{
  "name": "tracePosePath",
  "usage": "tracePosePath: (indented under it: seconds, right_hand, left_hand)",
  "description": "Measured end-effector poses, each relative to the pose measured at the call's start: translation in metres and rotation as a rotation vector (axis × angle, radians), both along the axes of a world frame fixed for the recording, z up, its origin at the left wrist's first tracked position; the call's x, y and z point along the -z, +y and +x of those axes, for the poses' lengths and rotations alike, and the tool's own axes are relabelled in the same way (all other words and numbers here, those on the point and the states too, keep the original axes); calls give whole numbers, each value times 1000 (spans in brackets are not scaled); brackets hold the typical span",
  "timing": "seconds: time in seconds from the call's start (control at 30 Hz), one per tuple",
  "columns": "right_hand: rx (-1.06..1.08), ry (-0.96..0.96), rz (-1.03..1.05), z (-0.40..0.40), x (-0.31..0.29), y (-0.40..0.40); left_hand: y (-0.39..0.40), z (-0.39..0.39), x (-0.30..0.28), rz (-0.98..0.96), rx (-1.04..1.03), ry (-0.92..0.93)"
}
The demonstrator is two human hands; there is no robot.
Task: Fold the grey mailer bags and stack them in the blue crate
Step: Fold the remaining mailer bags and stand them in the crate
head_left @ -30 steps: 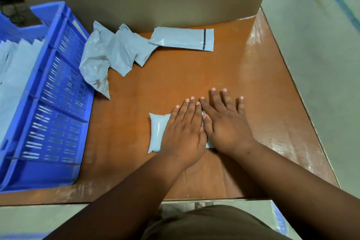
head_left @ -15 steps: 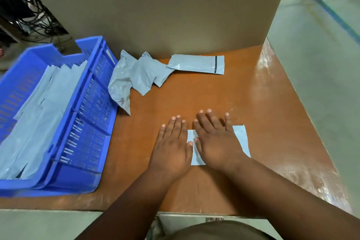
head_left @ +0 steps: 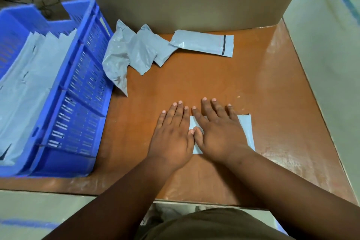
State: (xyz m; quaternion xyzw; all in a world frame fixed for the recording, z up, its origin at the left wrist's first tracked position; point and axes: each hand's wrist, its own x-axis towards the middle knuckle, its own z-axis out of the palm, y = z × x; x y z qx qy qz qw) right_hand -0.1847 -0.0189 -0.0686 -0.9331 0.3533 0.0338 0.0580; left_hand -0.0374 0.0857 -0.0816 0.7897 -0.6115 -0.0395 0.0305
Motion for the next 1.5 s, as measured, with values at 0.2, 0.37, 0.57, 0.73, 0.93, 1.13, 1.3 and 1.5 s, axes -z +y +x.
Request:
tracePosePath:
  seconds: [0.2,0.37,0.57,0.73,0.93,1.13,1.3,1.5]
  right_hand:
    - [-47,8,-11,-10,-17,1]
    - [-137,-95,-177,-37,-20,20]
    - [-110,-2,-46,-55,2,35]
    - [-112,13,-15,-53,0,32]
    - [-135,5,34,-54,-4,31]
    - [-135,-64,-25,-73,-9,28]
    - [-53,-37,-37,-109,-9,13]
    - [-37,-47,19,-122,4,16]
  left_hand:
    - [12,1,-14,38,-7,-11]
    - [60,-4,-17,6,107,-14]
    - [73,-7,-8,97,83,-50]
    - [72,-5,-4,104,84,-57]
    - [72,-6,-10,114,83,-25]
    - [59,-13,-28,80,129,-62]
    - [28,-39,-33,28,298,-53]
    - [15,-56,-6,21,318,1]
